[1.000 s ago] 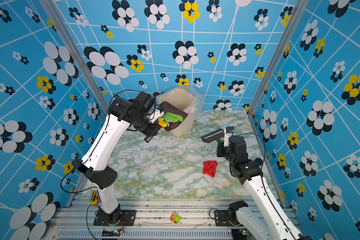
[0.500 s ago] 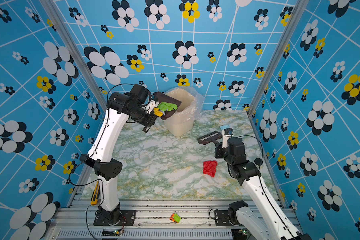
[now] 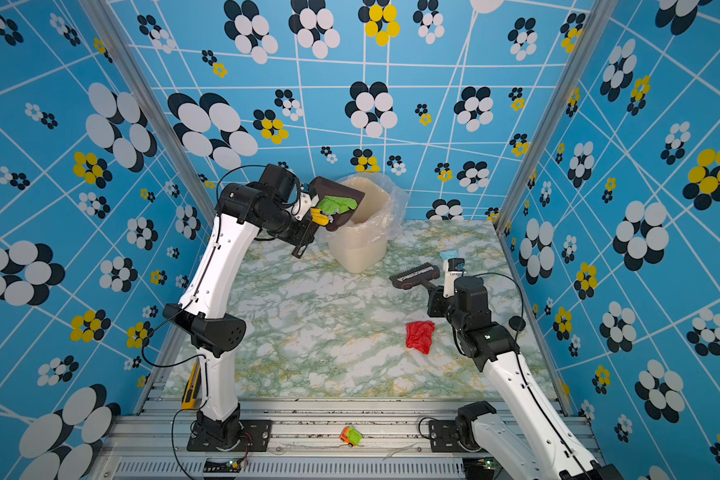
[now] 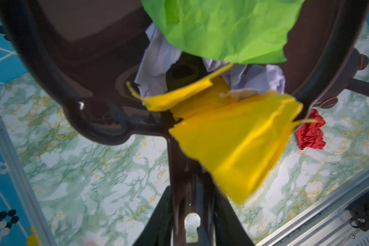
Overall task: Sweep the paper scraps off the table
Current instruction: 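Carry the dustpan with the left gripper up over the cream bin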
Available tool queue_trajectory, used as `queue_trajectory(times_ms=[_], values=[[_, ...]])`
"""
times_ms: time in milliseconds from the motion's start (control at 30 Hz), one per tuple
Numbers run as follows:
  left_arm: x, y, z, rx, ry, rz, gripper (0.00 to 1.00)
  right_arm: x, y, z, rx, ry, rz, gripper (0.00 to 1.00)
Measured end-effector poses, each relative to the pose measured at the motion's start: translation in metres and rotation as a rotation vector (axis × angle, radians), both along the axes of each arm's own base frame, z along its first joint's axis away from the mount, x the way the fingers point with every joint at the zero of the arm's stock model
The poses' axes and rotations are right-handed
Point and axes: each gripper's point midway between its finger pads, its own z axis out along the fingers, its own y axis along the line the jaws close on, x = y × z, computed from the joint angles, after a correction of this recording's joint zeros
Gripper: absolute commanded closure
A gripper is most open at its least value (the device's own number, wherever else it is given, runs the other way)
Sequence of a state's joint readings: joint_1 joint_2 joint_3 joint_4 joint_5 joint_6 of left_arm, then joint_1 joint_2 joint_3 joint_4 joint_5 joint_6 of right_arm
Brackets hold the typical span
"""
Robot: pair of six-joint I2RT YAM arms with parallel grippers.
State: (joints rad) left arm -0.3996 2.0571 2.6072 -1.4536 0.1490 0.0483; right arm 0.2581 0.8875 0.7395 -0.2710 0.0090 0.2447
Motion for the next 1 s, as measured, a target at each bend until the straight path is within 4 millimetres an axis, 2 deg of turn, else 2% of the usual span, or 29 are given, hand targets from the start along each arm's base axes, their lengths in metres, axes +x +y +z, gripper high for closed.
queue_trajectory(times_ms=[200, 567, 800, 1000], values=[[0.003, -0.019, 0.005, -0.100, 0.007, -0.032, 1.00, 0.001, 0.001, -0.005, 0.008, 0.002, -0.003, 1.00], [0.006, -0.049, -0.005, -0.191, 0.055, -0.089, 1.00, 0.001, 0.003, -0.009, 0.021, 0.013, 0.004, 1.00], [0.005, -0.050, -0.004, -0.195, 0.055, -0.093, 1.00, 0.003, 0.004, -0.008, 0.031, 0.007, 0.004, 1.00], [0.011, -0.041, -0.006, -0.149, 0.028, -0.061, 1.00, 0.003, 0.005, -0.009, 0.033, 0.009, 0.006, 1.00]])
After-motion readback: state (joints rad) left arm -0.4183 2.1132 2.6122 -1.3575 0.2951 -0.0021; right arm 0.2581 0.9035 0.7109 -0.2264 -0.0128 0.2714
